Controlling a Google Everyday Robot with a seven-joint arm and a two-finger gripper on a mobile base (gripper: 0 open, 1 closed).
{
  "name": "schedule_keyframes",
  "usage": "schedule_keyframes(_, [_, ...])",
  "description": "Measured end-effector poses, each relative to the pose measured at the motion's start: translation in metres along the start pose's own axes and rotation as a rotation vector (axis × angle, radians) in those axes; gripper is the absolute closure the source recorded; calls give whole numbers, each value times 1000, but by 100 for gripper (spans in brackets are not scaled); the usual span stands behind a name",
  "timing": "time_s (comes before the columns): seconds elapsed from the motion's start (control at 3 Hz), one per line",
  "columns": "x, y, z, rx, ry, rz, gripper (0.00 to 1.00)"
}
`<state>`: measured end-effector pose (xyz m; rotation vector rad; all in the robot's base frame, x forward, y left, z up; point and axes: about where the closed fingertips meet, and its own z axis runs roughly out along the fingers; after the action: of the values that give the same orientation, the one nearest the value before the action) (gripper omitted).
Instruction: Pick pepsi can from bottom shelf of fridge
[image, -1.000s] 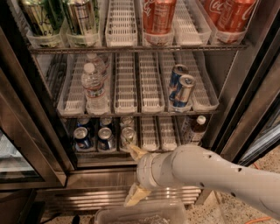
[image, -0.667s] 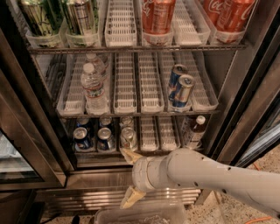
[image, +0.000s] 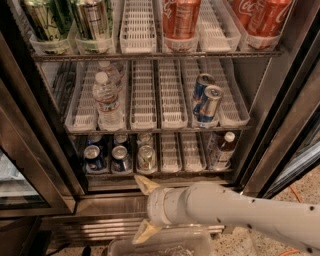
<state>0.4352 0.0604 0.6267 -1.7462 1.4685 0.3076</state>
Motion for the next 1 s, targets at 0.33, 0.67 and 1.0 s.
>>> schedule_keyframes(0.33, [5, 16, 41, 56, -62, -7, 0])
schedule_keyframes(0.67, [-2, 42, 75, 100, -120, 30, 0])
schedule_keyframes(1.0, [-8, 32, 91, 232, -181, 76, 0])
